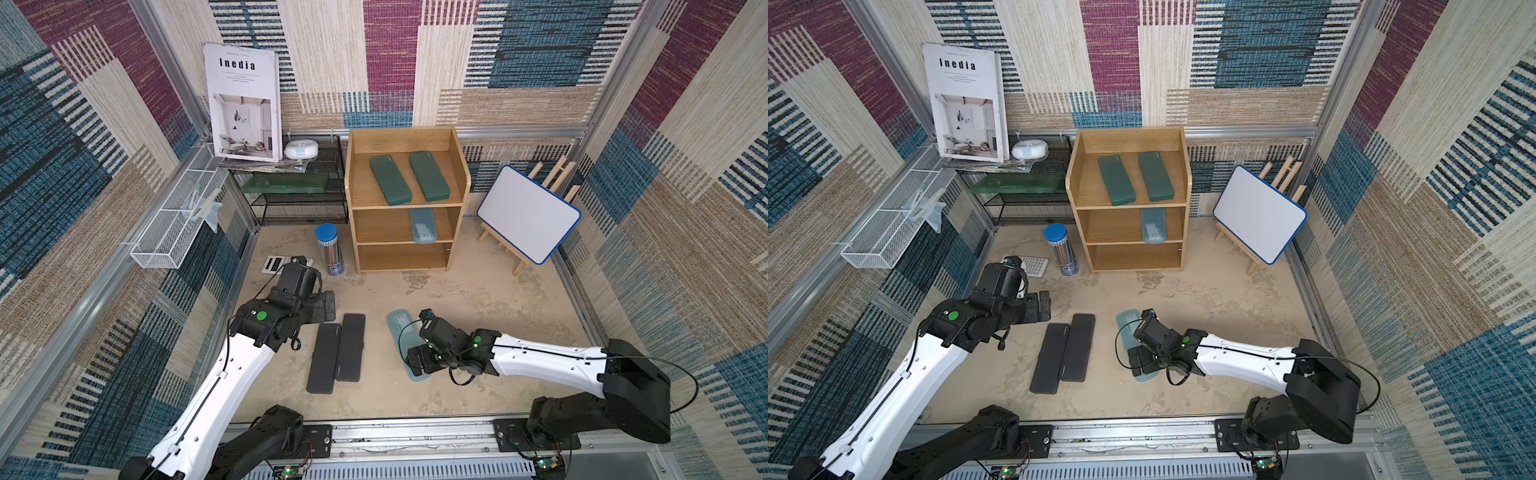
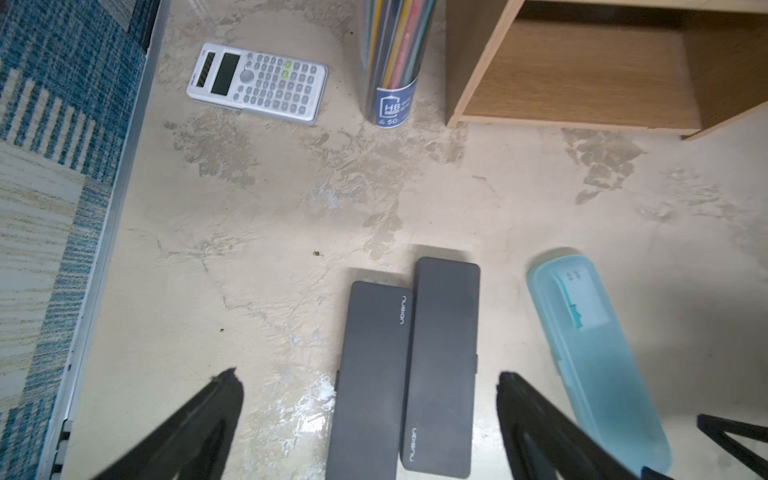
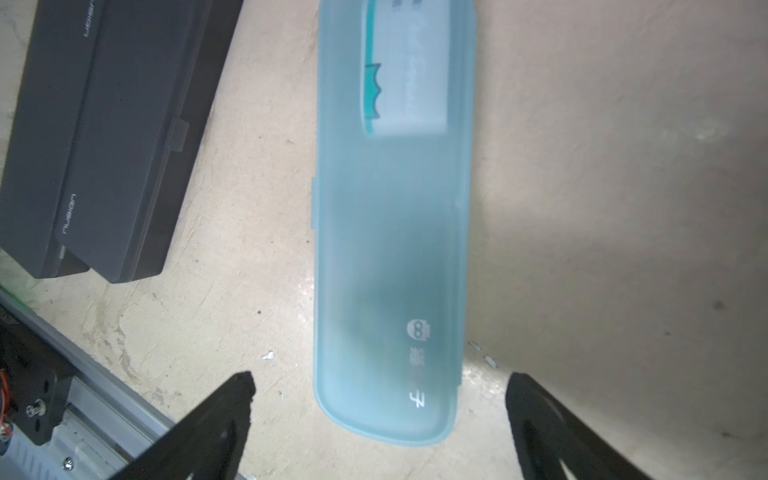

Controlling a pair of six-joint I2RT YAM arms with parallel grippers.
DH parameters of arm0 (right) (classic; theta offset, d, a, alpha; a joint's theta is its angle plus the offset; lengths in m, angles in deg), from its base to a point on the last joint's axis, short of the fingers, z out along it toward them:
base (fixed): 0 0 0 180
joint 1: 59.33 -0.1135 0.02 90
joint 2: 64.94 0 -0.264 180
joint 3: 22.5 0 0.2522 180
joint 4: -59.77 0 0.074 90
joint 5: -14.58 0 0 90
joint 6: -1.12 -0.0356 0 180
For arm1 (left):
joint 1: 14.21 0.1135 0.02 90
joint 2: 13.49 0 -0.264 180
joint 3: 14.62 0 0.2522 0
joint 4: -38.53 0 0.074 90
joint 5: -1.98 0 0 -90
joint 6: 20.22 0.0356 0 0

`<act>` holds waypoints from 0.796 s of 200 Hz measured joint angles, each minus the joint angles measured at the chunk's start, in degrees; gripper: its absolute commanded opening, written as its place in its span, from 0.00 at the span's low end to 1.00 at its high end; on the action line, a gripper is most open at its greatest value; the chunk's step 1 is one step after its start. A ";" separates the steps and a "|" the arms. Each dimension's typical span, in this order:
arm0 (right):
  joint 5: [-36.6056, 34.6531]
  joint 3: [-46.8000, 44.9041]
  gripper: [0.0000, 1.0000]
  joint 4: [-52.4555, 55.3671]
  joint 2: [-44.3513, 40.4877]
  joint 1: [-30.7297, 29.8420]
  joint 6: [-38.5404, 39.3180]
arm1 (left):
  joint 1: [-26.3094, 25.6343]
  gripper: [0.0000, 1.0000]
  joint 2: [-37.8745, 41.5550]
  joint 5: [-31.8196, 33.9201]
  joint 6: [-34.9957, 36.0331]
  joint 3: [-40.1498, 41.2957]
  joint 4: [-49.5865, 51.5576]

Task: Place the pencil cases on the shelf according to color
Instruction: Pick up the pencil case from the center of the board.

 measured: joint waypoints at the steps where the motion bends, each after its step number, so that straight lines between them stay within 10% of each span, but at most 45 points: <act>1: -0.13 0.28 0.99 0.17 0.39 -0.11 0.00 | 0.17 0.99 0.02 -0.09 0.09 0.15 -0.04; 159: -7.30 6.73 0.95 7.08 14.75 -6.51 -0.72 | 9.88 0.99 2.67 -11.26 3.02 8.02 -5.68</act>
